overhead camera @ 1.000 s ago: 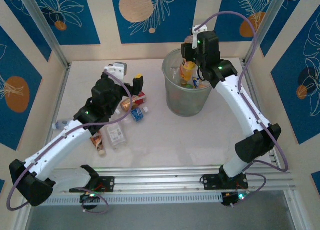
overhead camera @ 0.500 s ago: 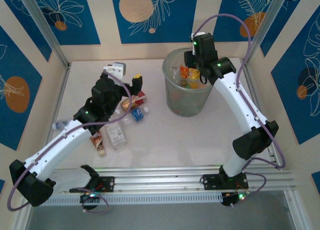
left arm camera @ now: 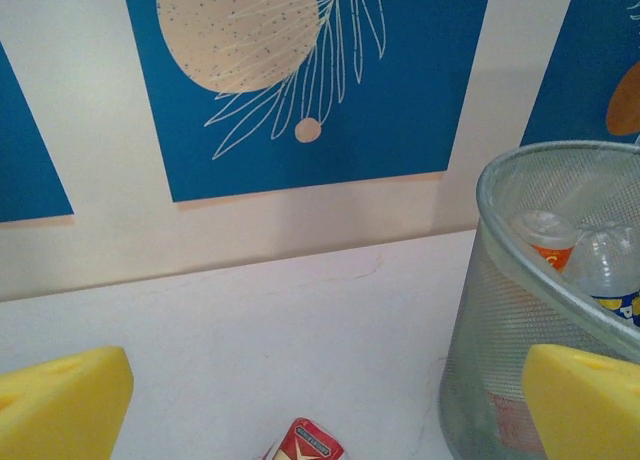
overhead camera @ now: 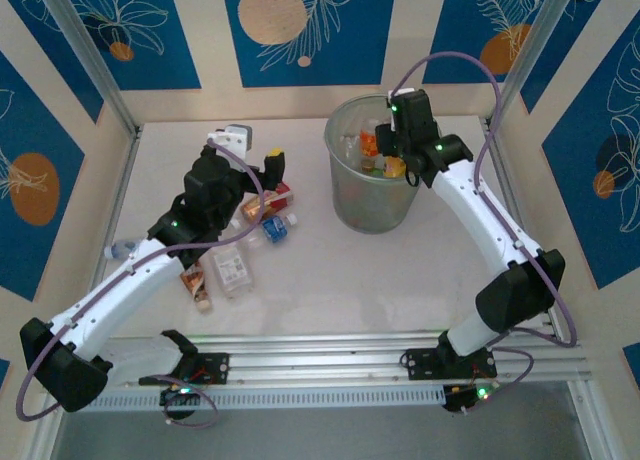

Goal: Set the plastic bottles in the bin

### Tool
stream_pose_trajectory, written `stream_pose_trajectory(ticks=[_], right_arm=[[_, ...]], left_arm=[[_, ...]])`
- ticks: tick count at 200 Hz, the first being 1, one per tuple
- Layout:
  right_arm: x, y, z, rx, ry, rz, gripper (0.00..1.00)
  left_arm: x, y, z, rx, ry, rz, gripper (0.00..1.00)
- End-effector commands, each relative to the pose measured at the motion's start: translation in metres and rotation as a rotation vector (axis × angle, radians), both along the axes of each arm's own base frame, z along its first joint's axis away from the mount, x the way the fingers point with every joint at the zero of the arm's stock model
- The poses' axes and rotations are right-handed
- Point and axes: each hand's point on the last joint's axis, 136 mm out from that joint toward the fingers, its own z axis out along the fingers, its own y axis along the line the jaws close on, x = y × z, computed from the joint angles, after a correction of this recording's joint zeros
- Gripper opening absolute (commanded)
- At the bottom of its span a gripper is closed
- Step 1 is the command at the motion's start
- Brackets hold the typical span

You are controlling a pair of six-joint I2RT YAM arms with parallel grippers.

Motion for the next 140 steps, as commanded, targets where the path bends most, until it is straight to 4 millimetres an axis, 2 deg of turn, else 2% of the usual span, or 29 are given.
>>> stream_pose_trajectory(ticks=[1,37,107,140], right_arm=[[-0.002,0.001,0.023,0.075,-0.109,0.015,0.51],[-0.005,-0.003,0.016,0.116,-0.124,0.017,0.52],[-0.008,-0.013,-0.014,0.102,-0.053,-0.011,0.52],[-0.007,-0.014,-0.020,0.092,-0.045,-0.013,0.57]], left_arm=[[0.002,0.002,0.006,-0.025,-0.012,0.001,1.00],[0.002,0.002,0.006,-0.027,-0.014,0.002,1.00],[0.002,0.001,0.006,-0.034,-0.013,-0.001,0.99],[0.001,0.001,0.006,-0.042,-0.012,-0.003,1.00]])
